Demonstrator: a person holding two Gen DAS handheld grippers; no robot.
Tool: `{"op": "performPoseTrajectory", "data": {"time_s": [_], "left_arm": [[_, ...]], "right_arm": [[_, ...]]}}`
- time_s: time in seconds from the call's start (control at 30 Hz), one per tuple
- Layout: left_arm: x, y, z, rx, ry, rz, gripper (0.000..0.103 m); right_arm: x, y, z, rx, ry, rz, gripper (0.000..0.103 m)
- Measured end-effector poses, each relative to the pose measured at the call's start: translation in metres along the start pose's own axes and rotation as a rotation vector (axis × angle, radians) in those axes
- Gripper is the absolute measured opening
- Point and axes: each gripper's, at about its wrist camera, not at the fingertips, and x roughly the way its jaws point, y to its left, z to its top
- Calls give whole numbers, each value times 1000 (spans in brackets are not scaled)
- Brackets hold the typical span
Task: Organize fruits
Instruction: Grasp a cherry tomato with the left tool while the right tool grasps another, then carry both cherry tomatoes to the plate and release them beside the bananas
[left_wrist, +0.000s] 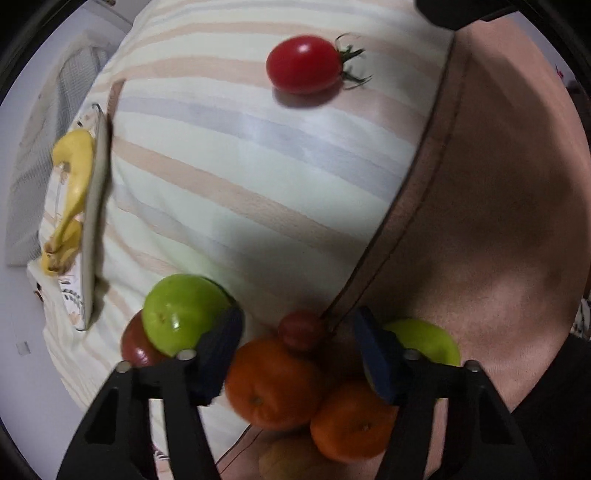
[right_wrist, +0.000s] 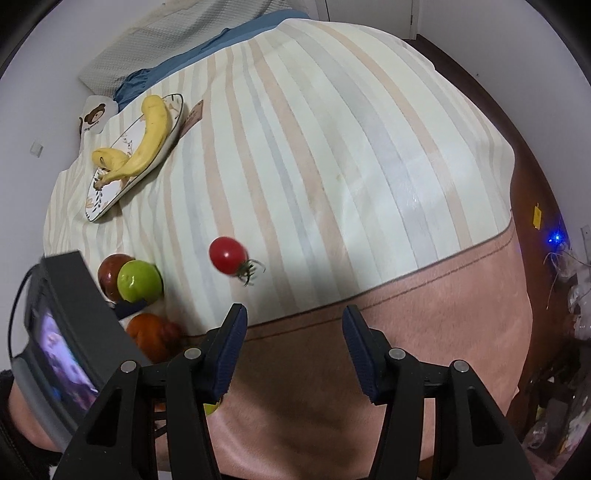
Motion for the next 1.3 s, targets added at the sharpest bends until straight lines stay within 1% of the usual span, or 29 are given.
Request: {"op": "performPoseTrajectory", "data": {"time_s": [0.03, 0.07, 0.17, 0.23, 0.37, 0.47, 0.53, 0.63, 0.73, 0.83, 0.9, 0.93, 0.97, 1.0, 1.03, 1.1, 1.13, 1.2, 1.23, 1.3], "left_arm": [[4, 0, 1, -8, 14, -14, 39], [7, 0, 0, -15, 26, -30, 29], [6, -5, -5, -23, 2, -24, 27], [4, -5, -7, -47, -5, -20, 25], [-7, 1, -12, -161, -31, -42, 24], [-22, 22, -19, -284, -70, -71, 24], [-32, 37, -27, -388, -92, -115, 24], [-39, 64, -44, -574, -101, -197, 24], [-37, 97, -63, -754, -98, -284, 24], [-33, 112, -77, -849, -92, -321, 24], [-29, 117, -83, -881, -87, -325, 24], [-29, 119, -85, -894, -85, -327, 24], [-28, 133, -94, -903, -85, -328, 24], [-26, 144, -100, -907, -86, -330, 24], [-26, 148, -103, -908, -78, -306, 24], [-27, 158, -108, -918, -87, -310, 24], [-31, 165, -101, -925, -91, -313, 24], [-40, 182, -107, -945, -107, -327, 24], [-46, 195, -102, -954, -116, -337, 24], [-58, 212, -104, -976, -140, -358, 24]], "right_arm": [[1, 0, 2, -2, 1, -2, 57], [2, 1, 3, -5, 1, -1, 57], [4, 5, 6, -15, 2, 4, 57], [5, 7, 7, -22, -1, 4, 57], [8, 14, 7, -34, 2, 11, 57], [9, 18, 6, -42, 0, 25, 57], [12, 21, 7, -41, -2, 45, 57], [16, 26, 9, -39, -6, 78, 56], [26, 36, 13, -43, -9, 103, 48], [35, 47, 19, -51, -16, 109, 45], [43, 54, 22, -60, -12, 98, 40], [48, 58, 23, -68, -2, 94, 32], [53, 61, 24, -76, 5, 89, 28], [55, 62, 24, -82, 2, 75, 28], [57, 65, 23, -97, -6, 57, 28], [58, 69, 22, -112, -21, 37, 27], [57, 70, 22, -113, -24, 33, 27], [54, 72, 23, -113, -32, 40, 27], [51, 74, 25, -110, -35, 51, 27], [43, 80, 29, -106, -46, 76, 27]]}}
